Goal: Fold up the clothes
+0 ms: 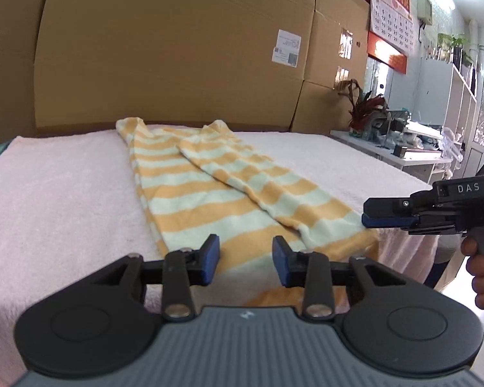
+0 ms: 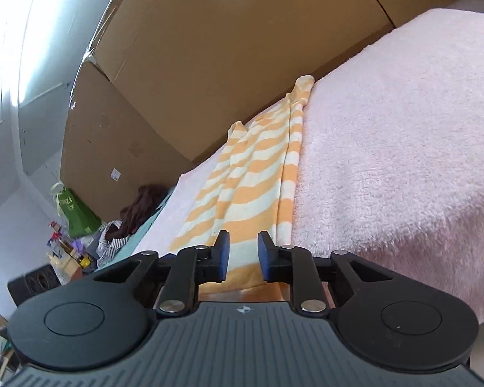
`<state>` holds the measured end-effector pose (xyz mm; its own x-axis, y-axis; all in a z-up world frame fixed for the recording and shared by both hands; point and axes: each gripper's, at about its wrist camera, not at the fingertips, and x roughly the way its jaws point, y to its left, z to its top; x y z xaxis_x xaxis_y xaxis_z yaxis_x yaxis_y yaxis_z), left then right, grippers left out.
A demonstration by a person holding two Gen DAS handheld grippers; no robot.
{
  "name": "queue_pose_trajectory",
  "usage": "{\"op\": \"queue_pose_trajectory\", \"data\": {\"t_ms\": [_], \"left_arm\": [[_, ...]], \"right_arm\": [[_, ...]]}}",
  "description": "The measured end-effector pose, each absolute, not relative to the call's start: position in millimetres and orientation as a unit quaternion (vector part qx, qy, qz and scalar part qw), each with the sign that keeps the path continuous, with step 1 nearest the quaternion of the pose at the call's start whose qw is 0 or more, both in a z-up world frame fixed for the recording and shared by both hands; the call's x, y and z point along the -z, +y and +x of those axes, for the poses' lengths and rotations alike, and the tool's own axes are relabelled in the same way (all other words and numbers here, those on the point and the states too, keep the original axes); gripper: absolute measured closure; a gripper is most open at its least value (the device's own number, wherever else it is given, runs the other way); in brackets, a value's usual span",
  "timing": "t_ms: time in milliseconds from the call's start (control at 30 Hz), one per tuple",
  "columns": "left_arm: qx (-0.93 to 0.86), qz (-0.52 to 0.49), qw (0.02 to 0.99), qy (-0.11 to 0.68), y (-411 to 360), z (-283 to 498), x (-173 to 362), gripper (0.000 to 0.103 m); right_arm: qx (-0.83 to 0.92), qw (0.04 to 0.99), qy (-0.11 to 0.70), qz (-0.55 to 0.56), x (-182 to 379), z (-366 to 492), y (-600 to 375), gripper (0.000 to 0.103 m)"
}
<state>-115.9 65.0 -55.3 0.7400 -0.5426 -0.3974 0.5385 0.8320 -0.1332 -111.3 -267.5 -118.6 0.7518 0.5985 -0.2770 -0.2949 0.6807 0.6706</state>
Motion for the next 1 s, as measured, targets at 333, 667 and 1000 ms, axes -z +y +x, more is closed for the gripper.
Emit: {"op": "queue_pose_trajectory", "data": {"t_ms": [333,667,1000], "left_arm": [[0.314,0.002,0.928,0.201,62.2,-150.8,69.8,0.059],[0.376,-0.040,0.898,0.225,43.2,-158.1,96.1,0.048],[0.390,-0.083,0.880,0.258,28.3,-125.3,111.9,0.041]], "right_arm": [[-0.252,0.912,0.247,0.208,126.3,-125.6,-217.8,0.090],[-0.200,0.934,0.237,0.177,137.5,-159.5,-247.2,0.076],[-0.201,0.934,0.247,0.165,148.1,-138.6,-243.2,0.085]]}}
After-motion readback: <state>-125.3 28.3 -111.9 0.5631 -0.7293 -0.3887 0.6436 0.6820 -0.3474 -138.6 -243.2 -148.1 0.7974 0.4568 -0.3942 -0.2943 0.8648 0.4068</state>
